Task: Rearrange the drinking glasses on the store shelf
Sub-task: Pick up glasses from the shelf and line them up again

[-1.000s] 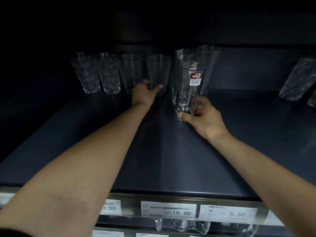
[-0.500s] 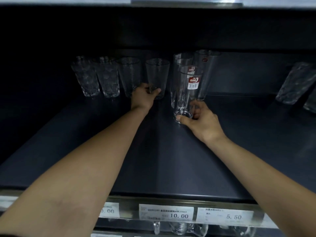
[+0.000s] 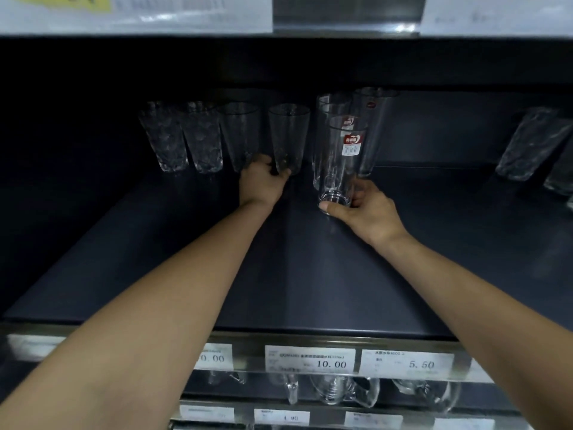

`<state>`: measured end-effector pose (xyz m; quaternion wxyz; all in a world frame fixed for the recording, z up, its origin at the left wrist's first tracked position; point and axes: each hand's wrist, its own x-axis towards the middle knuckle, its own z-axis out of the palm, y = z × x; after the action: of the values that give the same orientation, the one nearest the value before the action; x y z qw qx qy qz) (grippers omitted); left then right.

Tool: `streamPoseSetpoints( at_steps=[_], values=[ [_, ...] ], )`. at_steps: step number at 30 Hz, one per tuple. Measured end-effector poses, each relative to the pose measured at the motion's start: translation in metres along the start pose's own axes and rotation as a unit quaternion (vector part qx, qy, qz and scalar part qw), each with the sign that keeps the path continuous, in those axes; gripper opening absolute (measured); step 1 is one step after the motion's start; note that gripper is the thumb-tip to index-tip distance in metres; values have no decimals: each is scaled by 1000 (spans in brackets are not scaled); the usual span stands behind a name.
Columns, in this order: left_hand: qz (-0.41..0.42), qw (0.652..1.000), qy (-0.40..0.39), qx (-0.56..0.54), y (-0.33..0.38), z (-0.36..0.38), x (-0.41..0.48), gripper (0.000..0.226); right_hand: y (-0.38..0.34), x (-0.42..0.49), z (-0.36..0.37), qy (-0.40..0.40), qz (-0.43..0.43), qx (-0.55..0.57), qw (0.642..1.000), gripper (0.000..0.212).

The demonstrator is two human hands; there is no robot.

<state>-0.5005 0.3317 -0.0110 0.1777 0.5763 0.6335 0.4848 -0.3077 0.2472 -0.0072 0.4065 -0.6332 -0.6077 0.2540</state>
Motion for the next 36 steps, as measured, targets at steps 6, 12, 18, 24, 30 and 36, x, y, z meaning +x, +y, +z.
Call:
streamPoseSetpoints(
  at_steps=[6,12,18,24,30,36],
  values=[
    [-4,997,-74,34,8,-35,-46,28,-12,-17,-17,-41,48,-23,998,84],
    [-12,961,-270,50,31,-86,-92,24,-22,-76,-47,-94,86,-64,990,69],
    [-17,943,-322,-76,37,-129,-153,11,-42,-157,-67,-47,87,-57,994,47],
    [31,920,-347,-179,61,-152,-205,5,-63,-260,-89,78,81,26,993,24],
    [68,874,-406,-256,91,-159,-257,8,-66,-358,-112,192,97,57,975,20],
    [85,822,-487,-283,130,-136,-312,11,-53,-430,-146,287,119,51,949,25]
  ],
)
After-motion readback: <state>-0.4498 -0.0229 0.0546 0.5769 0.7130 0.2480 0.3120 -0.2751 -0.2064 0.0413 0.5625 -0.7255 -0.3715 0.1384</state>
